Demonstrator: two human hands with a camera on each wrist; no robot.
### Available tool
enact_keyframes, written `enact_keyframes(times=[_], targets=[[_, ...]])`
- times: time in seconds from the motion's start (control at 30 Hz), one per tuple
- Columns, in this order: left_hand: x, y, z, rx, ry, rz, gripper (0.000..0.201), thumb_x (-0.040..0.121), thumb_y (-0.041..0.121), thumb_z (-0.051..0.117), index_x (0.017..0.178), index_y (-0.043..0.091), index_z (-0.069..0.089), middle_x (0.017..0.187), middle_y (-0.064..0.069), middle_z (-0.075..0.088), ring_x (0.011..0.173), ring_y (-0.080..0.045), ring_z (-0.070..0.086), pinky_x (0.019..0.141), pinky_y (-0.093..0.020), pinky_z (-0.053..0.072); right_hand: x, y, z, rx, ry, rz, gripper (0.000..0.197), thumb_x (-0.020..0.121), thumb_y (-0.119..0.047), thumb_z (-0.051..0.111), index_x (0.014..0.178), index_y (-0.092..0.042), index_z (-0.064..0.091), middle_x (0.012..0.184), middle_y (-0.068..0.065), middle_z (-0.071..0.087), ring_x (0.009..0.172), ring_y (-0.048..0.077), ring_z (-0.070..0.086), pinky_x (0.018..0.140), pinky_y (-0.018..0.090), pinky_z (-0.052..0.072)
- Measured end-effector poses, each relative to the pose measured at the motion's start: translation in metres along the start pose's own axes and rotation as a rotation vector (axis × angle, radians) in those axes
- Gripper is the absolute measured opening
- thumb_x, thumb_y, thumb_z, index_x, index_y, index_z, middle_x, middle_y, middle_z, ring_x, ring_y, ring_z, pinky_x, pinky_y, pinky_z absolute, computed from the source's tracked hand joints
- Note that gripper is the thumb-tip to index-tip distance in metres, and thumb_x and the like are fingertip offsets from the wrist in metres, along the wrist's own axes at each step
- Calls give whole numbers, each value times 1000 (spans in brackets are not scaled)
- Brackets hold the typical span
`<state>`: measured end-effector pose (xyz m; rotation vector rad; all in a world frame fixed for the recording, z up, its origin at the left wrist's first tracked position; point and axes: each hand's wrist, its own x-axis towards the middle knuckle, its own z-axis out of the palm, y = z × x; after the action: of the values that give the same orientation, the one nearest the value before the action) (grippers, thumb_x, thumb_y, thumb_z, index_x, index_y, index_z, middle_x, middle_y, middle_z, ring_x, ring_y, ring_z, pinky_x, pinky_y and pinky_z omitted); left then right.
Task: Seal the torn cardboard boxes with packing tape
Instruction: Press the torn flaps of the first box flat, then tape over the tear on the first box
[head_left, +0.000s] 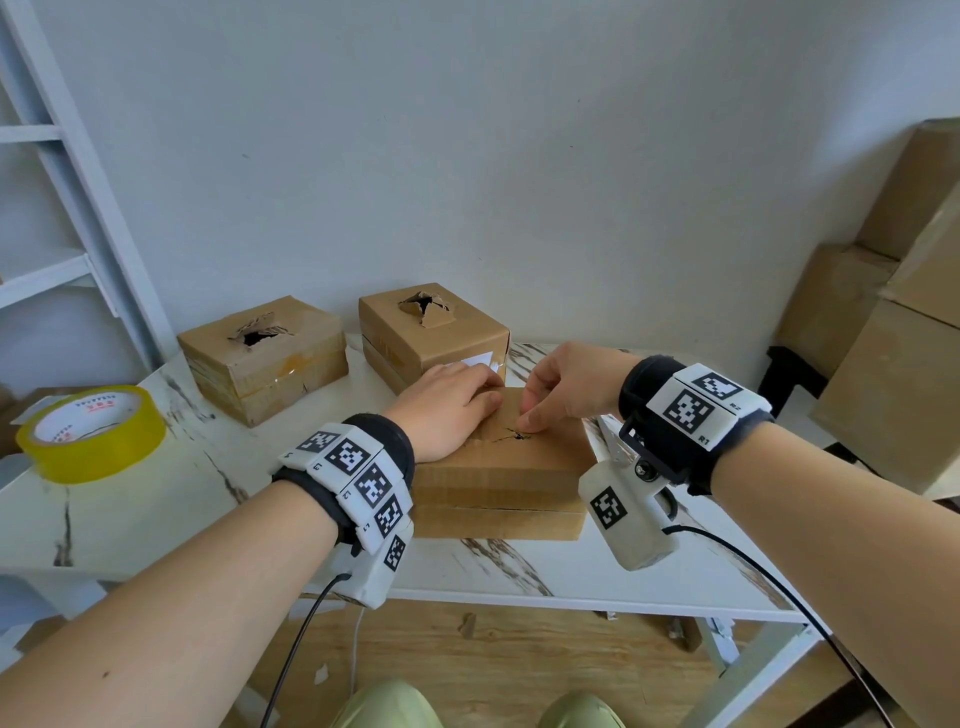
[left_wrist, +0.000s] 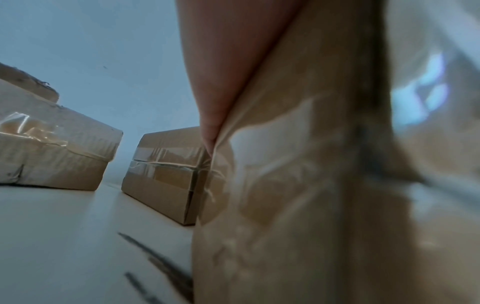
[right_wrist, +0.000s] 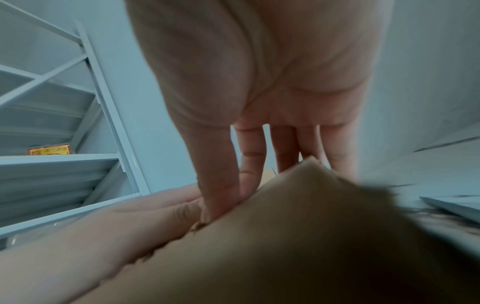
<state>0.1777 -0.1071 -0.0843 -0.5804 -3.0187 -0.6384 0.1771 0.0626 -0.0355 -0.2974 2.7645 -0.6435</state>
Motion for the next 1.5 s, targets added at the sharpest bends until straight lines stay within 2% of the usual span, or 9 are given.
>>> enact_keyframes(times=[0.17,0.3,0.43,0.6,0.8,0.93,1.1,1.23,1.5], targets=[[0,-3,2,-46,46,11,34,102,31,30,127,20,51,132,0,50,125,-20,40,99,-30,33,1,-1,1,-57,7,2,19,77,-38,74,84,-23,66,71,-11,53,67,5,47,57,19,34],[1,-4,2,-69,70,25,32,101,29,34,126,19,52,131,0,51,125,-19,41,101,-31,34,1,1,0,8,-5,28,34,71,-53,73,87,-23,68,84,-9,62,85,11,56,74,24,45],[1,-4,2,-60,76,22,32,100,29,37,126,18,52,132,-1,52,124,-17,42,100,-30,35,2,-7,6,-115,0,39,33,73,-50,73,86,-22,62,83,-7,56,79,11,51,63,22,39],[-15,-9,-22,-90,162,6,32,99,33,40,126,18,52,126,2,56,114,-13,51,93,-27,41,-2,-25,-7,-167,6,53,39,73,-63,64,85,-26,64,93,-10,64,94,13,59,88,30,47],[-55,-55,-91,-118,396,-168,19,96,25,48,109,21,61,106,4,61,96,-13,54,85,-29,43,-1,-117,-17,-243,171,-196,32,92,-28,55,120,-15,63,123,1,58,116,20,53,88,26,42],[-86,-106,-115,-8,387,-321,22,93,22,50,112,18,61,112,1,61,102,-18,56,89,-31,44,24,-175,23,-104,79,-301,29,87,-14,59,116,-14,65,120,7,63,99,20,59,69,20,45],[-122,-167,-120,24,311,-489,28,92,24,52,119,16,57,122,-5,58,111,-23,55,94,-35,44,54,-229,75,-151,53,-304,29,88,-17,51,113,-14,65,114,4,65,103,23,61,88,29,51],[-132,-204,-109,39,235,-590,39,89,31,58,125,17,53,127,-5,55,112,-24,54,93,-35,44,68,-255,106,-132,27,-374,28,89,-21,53,112,-18,67,115,2,65,107,20,60,81,23,46],[-131,-234,-94,249,85,-633,16,82,16,52,69,17,42,79,-10,53,80,-29,58,66,-33,45,85,-264,131,-103,-60,-413,30,91,-11,50,116,-17,65,121,5,63,114,21,57,80,20,40]])
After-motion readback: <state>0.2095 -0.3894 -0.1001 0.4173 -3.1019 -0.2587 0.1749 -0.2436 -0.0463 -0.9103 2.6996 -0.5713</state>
